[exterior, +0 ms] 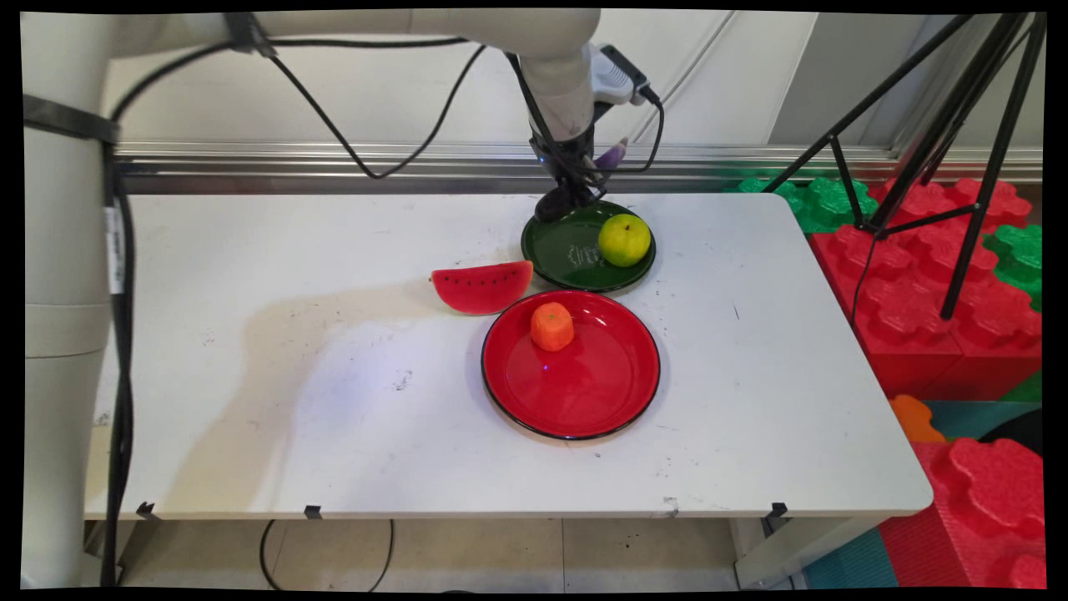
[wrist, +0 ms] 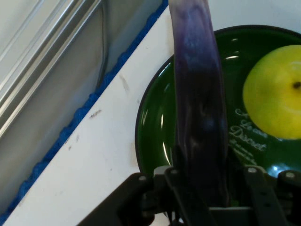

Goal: Place the picked object on the green plate

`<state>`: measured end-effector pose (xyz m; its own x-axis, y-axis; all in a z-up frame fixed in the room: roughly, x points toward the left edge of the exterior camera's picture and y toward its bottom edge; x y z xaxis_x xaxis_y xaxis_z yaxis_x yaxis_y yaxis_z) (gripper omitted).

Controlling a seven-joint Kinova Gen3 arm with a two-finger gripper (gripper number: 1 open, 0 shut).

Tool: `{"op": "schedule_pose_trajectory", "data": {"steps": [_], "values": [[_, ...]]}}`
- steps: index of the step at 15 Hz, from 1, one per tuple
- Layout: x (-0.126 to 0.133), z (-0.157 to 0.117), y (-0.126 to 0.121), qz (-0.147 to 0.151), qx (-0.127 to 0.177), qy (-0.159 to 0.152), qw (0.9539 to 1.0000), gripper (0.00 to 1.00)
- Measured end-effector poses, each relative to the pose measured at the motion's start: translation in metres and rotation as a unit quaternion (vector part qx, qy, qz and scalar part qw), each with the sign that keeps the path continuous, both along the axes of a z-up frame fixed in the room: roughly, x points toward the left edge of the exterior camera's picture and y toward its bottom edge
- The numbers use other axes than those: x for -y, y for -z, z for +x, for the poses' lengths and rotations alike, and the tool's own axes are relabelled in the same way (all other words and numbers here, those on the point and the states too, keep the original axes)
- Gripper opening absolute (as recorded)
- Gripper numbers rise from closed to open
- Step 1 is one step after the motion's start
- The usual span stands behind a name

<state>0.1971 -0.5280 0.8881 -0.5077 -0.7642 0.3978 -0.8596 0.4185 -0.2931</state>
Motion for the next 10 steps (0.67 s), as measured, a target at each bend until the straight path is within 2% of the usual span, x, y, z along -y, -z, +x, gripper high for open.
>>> {"op": "schedule_pose_trajectory", "data": {"steps": [5, 10], "values": [[0.026, 0.006, 0.029, 0.016, 0.0, -0.002, 0.9999, 0.0], [0.038, 0.006, 0.048, 0.03, 0.001, 0.002, 0.9995, 0.0]]}}
